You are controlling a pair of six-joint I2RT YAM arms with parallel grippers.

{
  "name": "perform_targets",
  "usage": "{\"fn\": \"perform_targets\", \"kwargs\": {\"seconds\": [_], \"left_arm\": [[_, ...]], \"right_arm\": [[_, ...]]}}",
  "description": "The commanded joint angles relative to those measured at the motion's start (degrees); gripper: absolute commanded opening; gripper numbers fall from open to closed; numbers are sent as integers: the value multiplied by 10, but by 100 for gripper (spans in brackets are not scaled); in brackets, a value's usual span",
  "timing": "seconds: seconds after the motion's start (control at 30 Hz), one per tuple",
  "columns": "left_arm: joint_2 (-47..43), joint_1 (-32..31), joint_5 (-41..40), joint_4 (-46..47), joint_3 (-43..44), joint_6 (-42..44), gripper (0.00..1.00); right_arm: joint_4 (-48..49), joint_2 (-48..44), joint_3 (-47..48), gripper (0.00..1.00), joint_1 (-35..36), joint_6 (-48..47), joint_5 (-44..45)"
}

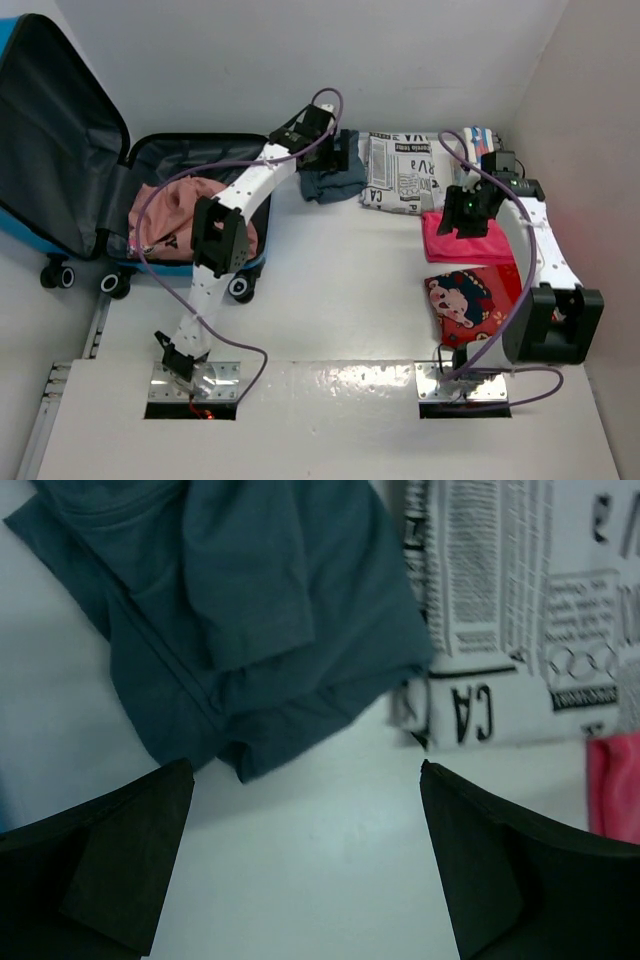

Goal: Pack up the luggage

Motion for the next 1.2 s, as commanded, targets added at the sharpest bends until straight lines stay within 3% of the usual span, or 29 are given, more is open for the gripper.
{"fn": "perform_targets", "kwargs": {"seconds": [0.0,0.2,0.47,0.67,0.77,0.8,0.9,1.0,1.17], "left_arm": [[30,9,-65,65,22,-89,100],[87,15,-112,133,30,-109,100],[164,-2,-207,147,48,-98,100],[171,-2,-185,142,3,-98,100],[171,-2,-136,142,-26,-91,63],[156,-2,-123,142,-33,-80,36],[127,-7,-93,134,-54,-46,3],[70,-18,-91,127,-69,6,0],[-72,-18,-61,158,-67,217,0]], "right_arm": [[14,35,38,50,-8,19,6],[19,69,50,50,-14,21,4],[11,94,78,50,-20,16,7],[0,91,85,50,-32,14,5],[0,85,78,49,-36,14,2],[1,84,78,49,-35,14,1],[-5,78,85,46,-36,4,-8],[-5,64,79,46,-37,-5,-15],[14,43,56,46,-37,-10,-53]]}}
